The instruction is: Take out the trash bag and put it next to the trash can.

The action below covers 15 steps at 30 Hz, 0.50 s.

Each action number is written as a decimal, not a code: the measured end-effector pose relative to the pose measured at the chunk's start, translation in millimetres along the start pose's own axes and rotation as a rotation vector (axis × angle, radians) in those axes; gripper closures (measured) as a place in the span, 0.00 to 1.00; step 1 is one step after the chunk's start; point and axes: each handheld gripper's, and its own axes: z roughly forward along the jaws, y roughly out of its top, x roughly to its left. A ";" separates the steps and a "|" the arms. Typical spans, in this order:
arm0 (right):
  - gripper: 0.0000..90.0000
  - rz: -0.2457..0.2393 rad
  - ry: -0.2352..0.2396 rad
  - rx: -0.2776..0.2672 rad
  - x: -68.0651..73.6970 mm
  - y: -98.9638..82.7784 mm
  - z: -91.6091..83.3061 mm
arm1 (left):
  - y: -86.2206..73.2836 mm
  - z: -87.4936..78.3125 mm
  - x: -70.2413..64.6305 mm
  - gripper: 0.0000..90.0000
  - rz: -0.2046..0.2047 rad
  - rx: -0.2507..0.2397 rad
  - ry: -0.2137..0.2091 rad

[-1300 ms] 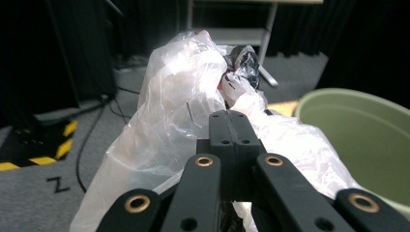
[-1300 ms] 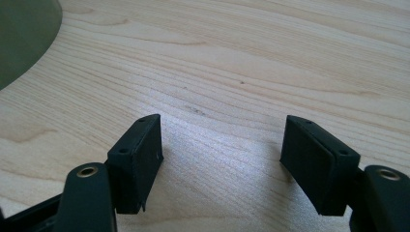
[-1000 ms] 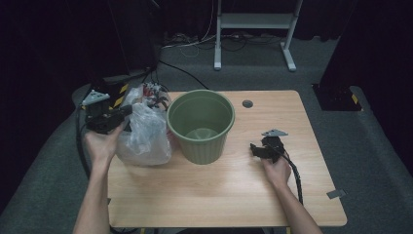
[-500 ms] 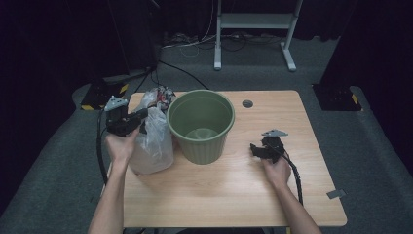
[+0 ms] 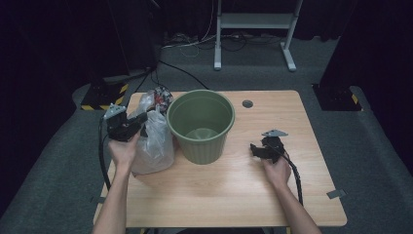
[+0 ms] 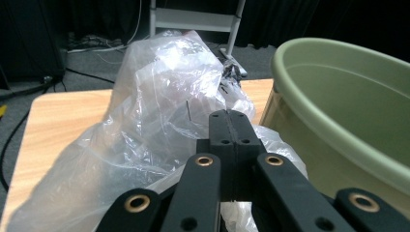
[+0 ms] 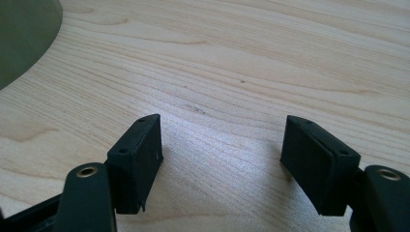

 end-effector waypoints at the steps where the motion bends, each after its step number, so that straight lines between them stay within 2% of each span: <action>1: 0.34 0.000 0.000 0.000 0.0 0.0 0.0 | -2.6 1.3 1.1 1.00 -0.003 0.004 0.000; 9: 0.34 -0.003 0.000 -0.002 0.0 -0.2 0.0 | -20.5 15.2 4.5 1.00 -0.018 0.050 -0.002; 15: 0.34 -0.002 0.000 -0.002 0.0 -0.3 -0.2 | -29.9 24.4 4.1 1.00 -0.027 0.059 -0.003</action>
